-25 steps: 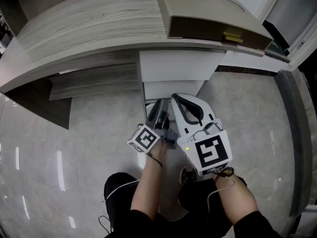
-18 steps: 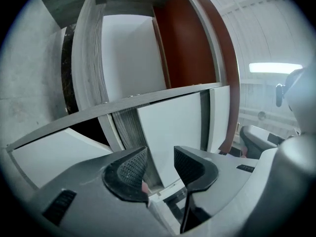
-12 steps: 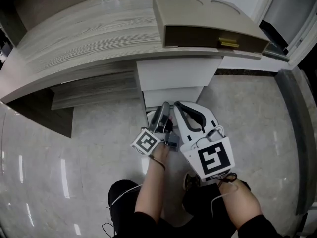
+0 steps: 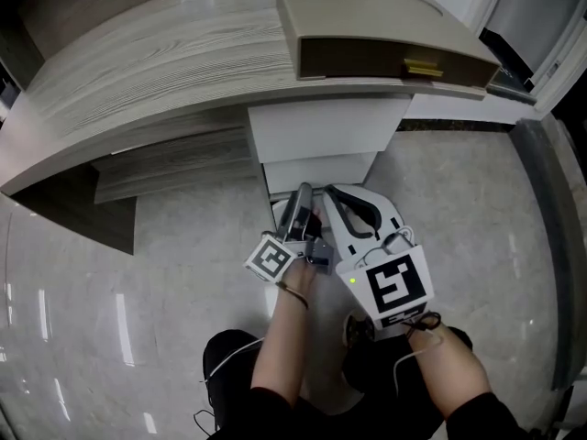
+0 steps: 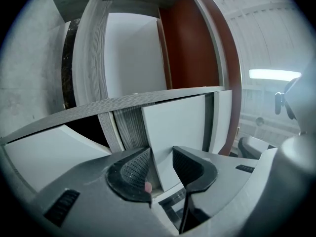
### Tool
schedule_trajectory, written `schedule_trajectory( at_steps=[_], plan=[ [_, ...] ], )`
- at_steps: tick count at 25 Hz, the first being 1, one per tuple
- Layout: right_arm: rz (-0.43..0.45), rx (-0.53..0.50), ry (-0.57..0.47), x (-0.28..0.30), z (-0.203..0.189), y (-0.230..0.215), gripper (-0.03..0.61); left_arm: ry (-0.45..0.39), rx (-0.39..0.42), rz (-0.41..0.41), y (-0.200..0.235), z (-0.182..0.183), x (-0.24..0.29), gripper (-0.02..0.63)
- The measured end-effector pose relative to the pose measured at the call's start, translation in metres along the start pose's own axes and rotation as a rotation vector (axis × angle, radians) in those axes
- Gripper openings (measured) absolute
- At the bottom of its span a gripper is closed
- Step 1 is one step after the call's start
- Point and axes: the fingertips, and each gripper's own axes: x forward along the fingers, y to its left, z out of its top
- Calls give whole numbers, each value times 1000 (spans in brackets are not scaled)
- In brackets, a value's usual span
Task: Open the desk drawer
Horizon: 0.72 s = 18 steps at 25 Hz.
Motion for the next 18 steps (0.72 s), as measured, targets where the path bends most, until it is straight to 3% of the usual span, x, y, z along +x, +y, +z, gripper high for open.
schedule_trajectory(
  at_steps=[3,5,9,13,16,18],
  plan=[
    [-21,54,39,0,-16,-3,6,12,8,-51,-7,0,3,137],
    [-24,75,46,0,-20,-2,6,21,6,-19,-1,0,0,129],
    [-13,40,52,-2,-22,1,6,20,-4,-2,0,-2,-2,120],
    [-18,71,55,-2,-23,1,6,27,38,-58,-13,-1,0,109],
    [-10,74,50,-2,-19,6,6,32,55,-27,-10,0,-6,98],
    [1,54,49,-1,-17,11,6,25,47,-71,-17,1,-5,93]
  ],
)
